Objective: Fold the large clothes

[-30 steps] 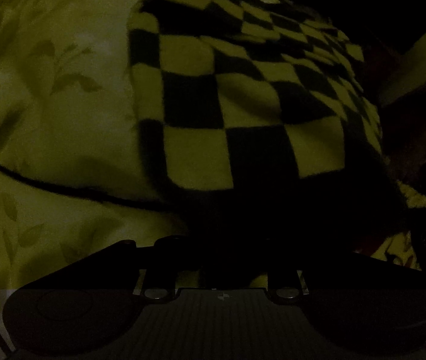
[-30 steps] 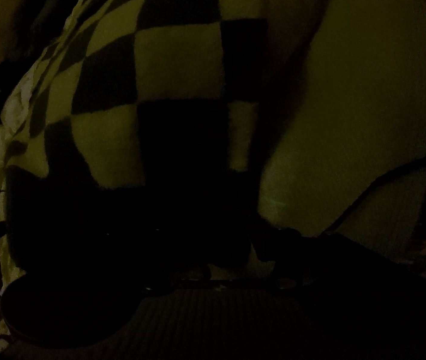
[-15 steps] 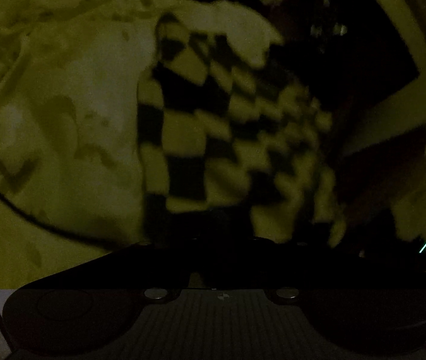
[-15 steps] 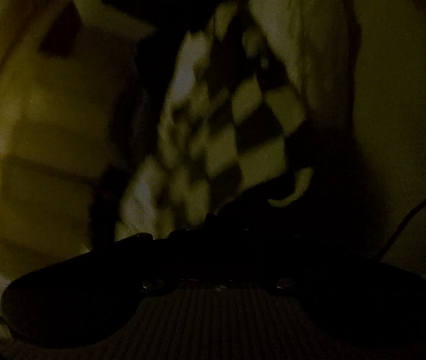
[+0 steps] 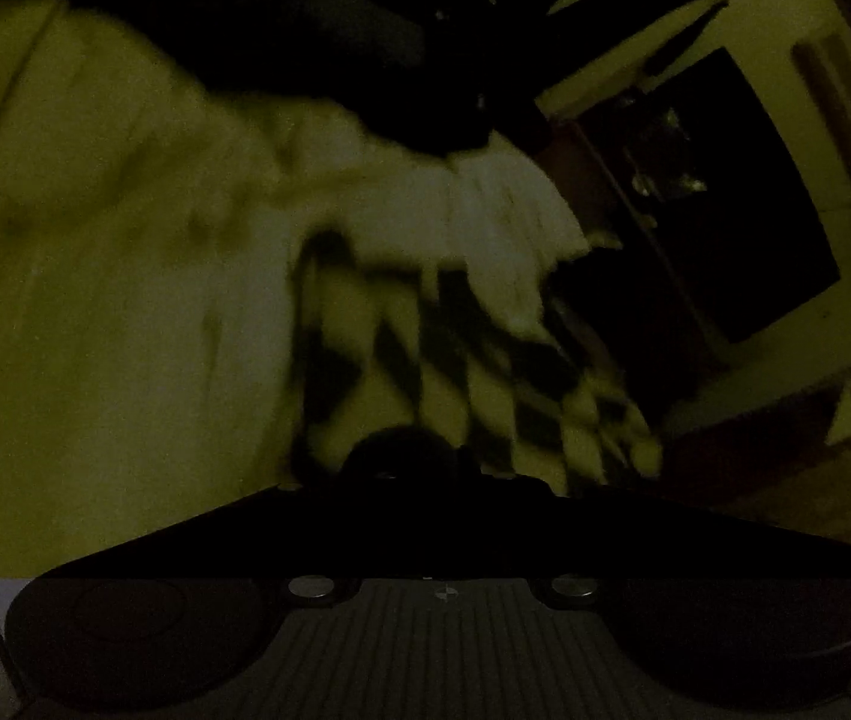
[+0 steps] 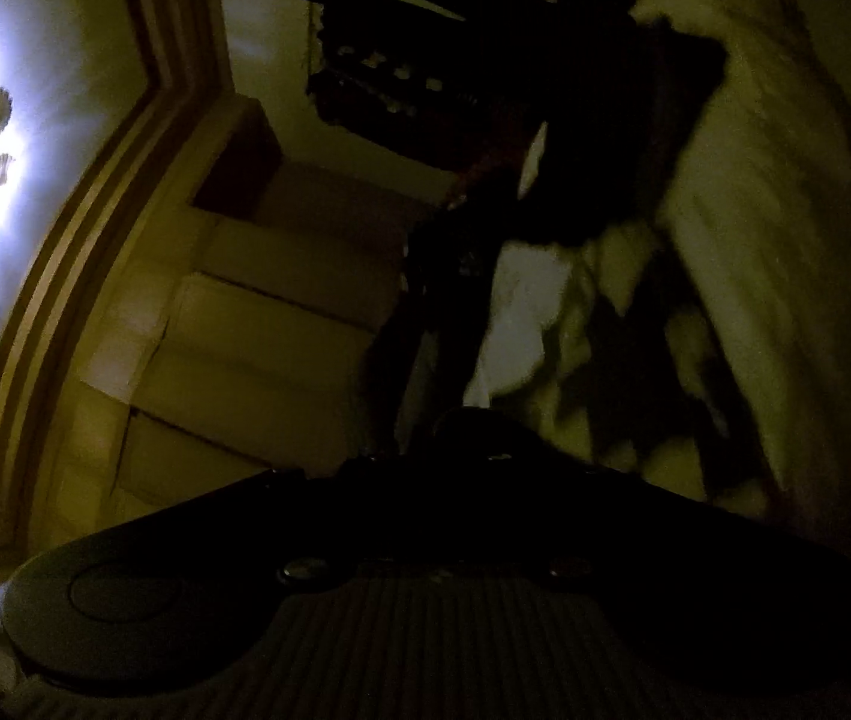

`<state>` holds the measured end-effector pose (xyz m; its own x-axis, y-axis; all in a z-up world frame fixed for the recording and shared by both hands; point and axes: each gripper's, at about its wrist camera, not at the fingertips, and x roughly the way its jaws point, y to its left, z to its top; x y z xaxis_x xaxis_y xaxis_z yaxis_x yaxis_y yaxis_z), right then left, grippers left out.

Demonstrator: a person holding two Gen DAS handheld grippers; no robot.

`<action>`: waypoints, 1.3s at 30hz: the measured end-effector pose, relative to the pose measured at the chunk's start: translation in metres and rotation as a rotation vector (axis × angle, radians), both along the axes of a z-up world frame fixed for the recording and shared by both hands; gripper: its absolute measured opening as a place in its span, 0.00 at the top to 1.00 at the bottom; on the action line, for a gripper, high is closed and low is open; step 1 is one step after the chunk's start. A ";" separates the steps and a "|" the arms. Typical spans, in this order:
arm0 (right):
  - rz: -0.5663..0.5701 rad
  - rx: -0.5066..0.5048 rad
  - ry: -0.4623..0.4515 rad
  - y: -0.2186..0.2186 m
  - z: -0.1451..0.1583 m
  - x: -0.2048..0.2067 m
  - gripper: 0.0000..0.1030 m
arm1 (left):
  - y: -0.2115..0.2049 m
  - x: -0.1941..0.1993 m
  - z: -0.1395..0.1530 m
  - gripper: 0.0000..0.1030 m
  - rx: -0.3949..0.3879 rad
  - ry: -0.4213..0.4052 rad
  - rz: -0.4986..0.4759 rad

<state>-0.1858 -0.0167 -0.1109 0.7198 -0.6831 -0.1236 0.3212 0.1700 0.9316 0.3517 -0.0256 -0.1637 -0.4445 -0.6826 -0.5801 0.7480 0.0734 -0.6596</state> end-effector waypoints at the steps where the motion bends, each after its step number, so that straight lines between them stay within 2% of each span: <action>1: -0.015 0.005 -0.001 -0.015 0.001 -0.002 0.92 | -0.018 0.003 0.000 0.55 0.001 -0.020 0.021; 5: -0.097 0.066 0.057 -0.076 -0.009 -0.004 0.92 | -0.089 0.009 -0.020 0.56 0.070 -0.041 0.096; 8: -0.136 0.114 0.072 -0.109 -0.026 -0.004 0.92 | -0.117 0.002 -0.035 0.55 0.108 -0.106 0.124; 12: -0.151 0.115 0.014 -0.127 -0.041 -0.009 0.92 | -0.128 0.013 -0.053 0.55 0.151 -0.004 0.196; 15: -0.165 0.144 0.009 -0.138 -0.051 -0.011 0.92 | -0.128 0.025 -0.063 0.54 0.188 0.092 0.248; 17: -0.179 0.150 0.035 -0.143 -0.058 -0.008 0.88 | -0.128 0.024 -0.059 0.50 0.172 0.070 0.247; 18: -0.194 0.148 0.055 -0.144 -0.059 -0.006 0.88 | -0.127 0.022 -0.055 0.47 0.156 0.033 0.245; 19: -0.197 0.136 0.084 -0.145 -0.058 -0.003 0.87 | -0.125 0.018 -0.048 0.37 0.136 -0.025 0.250; 20: -0.202 0.118 0.141 -0.146 -0.055 0.001 0.83 | -0.123 0.014 -0.041 0.19 0.112 -0.085 0.256; 21: -0.217 0.094 0.212 -0.145 -0.049 0.006 0.73 | -0.121 0.010 -0.033 0.01 0.089 -0.152 0.274; 22: -0.249 0.060 0.293 -0.142 -0.041 0.011 0.64 | -0.117 0.006 -0.023 0.00 0.058 -0.256 0.324; 23: -0.302 0.011 0.380 -0.137 -0.032 0.017 0.41 | -0.111 0.001 -0.013 0.00 0.019 -0.366 0.394; 24: -0.353 -0.036 0.446 -0.131 -0.024 0.022 0.30 | -0.105 -0.004 -0.006 0.00 -0.021 -0.456 0.457; 25: -0.392 -0.087 0.501 -0.125 -0.017 0.027 0.30 | -0.100 -0.009 0.001 0.00 -0.056 -0.535 0.498; 26: -0.402 -0.126 0.547 -0.120 -0.010 0.033 0.30 | -0.097 -0.014 0.005 0.00 -0.072 -0.579 0.498; 29: -0.388 -0.182 0.634 -0.108 -0.001 0.049 0.30 | -0.089 -0.030 0.008 0.00 -0.076 -0.586 0.386; 31: -0.375 -0.179 0.690 -0.102 -0.003 0.057 0.26 | -0.081 -0.049 0.004 0.00 -0.080 -0.598 0.285; 34: -0.327 -0.130 0.729 -0.102 -0.009 0.064 0.26 | -0.066 -0.086 -0.003 0.00 -0.096 -0.702 0.163; 37: -0.267 -0.116 0.768 -0.097 -0.009 0.066 0.26 | -0.052 -0.116 -0.012 0.00 -0.116 -0.812 0.094; 39: -0.214 -0.154 0.804 -0.086 -0.003 0.070 0.26 | -0.048 -0.128 -0.019 0.00 -0.117 -0.842 0.047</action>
<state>-0.1157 -0.1030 -0.1138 0.3063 -0.8457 -0.4371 0.9159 0.1367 0.3774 0.2235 -0.0733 -0.1830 0.1344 -0.7657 -0.6290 0.9904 0.0830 0.1106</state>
